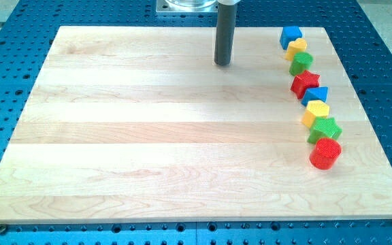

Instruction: Move the blue cube diagonally top left to the green circle

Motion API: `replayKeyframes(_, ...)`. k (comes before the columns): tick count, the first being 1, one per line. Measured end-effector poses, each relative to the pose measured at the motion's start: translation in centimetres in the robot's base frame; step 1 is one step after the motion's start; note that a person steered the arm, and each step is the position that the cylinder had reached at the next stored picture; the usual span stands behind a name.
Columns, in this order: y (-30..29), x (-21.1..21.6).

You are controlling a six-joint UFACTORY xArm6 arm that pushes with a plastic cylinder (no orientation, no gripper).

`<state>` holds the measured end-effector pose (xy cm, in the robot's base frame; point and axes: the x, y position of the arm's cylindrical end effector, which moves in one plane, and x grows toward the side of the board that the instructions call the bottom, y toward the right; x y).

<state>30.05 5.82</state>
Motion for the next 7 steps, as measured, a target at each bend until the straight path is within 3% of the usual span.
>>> replayKeyframes(3,-0.2,-1.6)
replayKeyframes(5,3.0,-9.0)
replayKeyframes(6,6.5,-10.7)
replayKeyframes(7,14.5,-10.4)
